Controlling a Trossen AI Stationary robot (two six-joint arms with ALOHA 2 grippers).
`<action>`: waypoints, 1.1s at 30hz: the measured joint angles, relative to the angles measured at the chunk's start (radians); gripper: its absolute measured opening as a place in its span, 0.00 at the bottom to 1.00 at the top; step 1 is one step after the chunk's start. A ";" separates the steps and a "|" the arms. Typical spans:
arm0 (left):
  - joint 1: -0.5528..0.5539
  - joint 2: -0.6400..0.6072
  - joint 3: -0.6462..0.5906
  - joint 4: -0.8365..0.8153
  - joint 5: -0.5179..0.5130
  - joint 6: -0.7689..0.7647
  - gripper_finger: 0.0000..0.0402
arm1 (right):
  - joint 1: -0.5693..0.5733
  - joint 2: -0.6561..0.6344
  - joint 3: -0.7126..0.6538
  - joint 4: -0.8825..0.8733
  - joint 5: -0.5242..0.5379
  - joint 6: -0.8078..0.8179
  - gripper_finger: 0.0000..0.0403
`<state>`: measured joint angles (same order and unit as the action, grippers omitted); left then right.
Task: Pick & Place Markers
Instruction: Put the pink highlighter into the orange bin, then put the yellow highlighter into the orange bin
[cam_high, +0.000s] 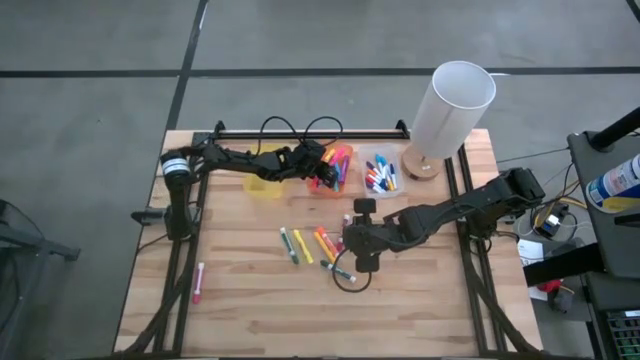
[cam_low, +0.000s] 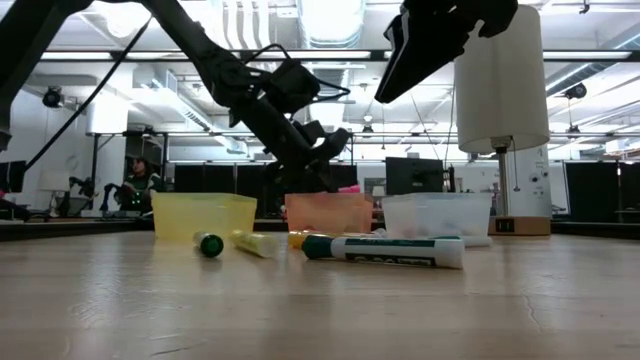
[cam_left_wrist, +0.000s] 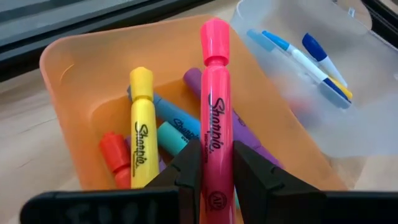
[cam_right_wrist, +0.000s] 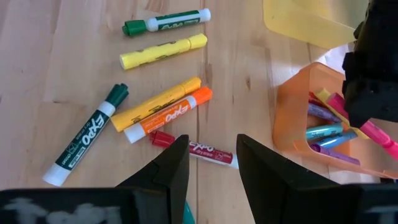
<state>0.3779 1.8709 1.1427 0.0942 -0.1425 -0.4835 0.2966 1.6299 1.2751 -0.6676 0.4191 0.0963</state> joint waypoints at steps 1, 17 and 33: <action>0.000 0.000 0.000 0.001 0.000 0.000 0.16 | 0.000 0.000 0.000 0.001 0.000 -0.002 0.32; 0.000 -0.002 0.000 0.002 0.006 0.010 0.35 | 0.000 0.000 0.000 0.001 0.000 -0.004 0.32; -0.051 -0.073 0.000 -0.176 0.152 0.143 0.35 | 0.000 0.000 -0.002 -0.002 0.000 -0.014 0.32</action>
<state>0.3272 1.7978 1.1427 -0.0813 0.0093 -0.3410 0.2966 1.6302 1.2728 -0.6695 0.4190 0.0826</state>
